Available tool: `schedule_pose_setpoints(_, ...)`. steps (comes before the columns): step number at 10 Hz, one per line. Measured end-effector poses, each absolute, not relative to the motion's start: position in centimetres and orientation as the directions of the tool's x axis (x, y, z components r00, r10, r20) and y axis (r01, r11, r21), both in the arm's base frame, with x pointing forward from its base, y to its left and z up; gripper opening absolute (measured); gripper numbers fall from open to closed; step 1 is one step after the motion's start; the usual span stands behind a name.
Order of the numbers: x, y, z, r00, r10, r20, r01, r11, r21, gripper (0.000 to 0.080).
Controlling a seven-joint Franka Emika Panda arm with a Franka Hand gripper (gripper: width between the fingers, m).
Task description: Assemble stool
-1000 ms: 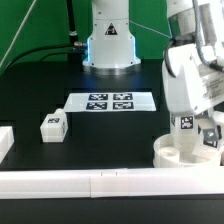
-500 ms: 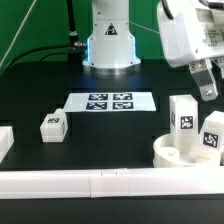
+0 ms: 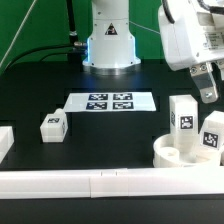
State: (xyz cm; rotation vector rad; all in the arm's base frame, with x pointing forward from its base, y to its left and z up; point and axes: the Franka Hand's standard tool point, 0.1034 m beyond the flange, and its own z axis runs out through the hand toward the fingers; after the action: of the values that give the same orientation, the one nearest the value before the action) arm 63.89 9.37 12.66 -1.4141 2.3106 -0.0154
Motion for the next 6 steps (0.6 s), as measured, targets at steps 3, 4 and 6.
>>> schedule_pose_setpoints(3,63.0,5.5,13.9,-0.129,-0.955,-0.268,-0.919,0.216,-0.329,0.0649)
schedule_pose_setpoints(4,63.1,4.3,14.0,-0.027,-0.974,-0.224,-0.926,0.109,-0.361,0.0649)
schedule_pose_setpoints(6,63.0,4.6,13.8,0.045,-0.98,-0.194,-0.927,0.031,-0.375,0.0649)
